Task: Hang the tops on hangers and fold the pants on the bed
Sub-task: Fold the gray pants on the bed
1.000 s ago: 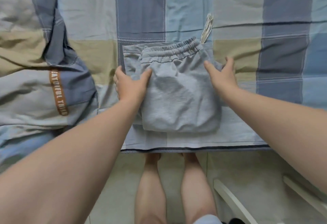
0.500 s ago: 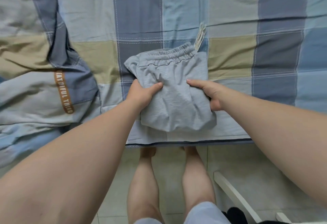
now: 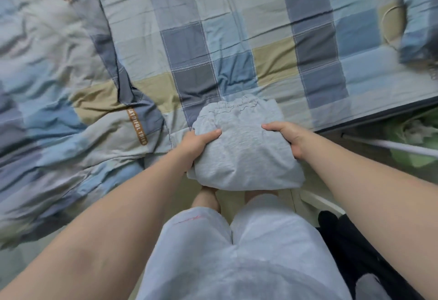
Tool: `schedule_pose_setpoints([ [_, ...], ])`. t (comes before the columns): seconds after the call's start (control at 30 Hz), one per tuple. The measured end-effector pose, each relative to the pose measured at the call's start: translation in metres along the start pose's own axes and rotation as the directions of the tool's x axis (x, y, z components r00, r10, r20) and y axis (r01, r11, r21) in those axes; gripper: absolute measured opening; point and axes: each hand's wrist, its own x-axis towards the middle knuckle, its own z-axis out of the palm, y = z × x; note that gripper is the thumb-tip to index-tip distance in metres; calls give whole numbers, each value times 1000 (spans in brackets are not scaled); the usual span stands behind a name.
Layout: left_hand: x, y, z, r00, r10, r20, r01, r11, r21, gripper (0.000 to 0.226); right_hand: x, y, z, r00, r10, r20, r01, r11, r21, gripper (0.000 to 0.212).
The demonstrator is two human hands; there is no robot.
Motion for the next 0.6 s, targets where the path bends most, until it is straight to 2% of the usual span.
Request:
schedule_pose_setpoints([
  [0.17,-67,9,-7,998,39,44,-43,993,107,61,-75,55,17,992,-117,-47,124,972,201,18],
  [0.27,-99,19,-4,993,93,69,-104,976,189,52,-119,81,24,964,-232,-127,261,912,316,25],
  [0.43,-146,38,24,956,242,165,-282,913,294,48,-185,122,23,825,-442,-352,559,728,397,15],
  [0.6,-201,51,83,848,388,361,-510,783,357,44,-244,173,-7,660,-551,-511,750,518,411,13],
])
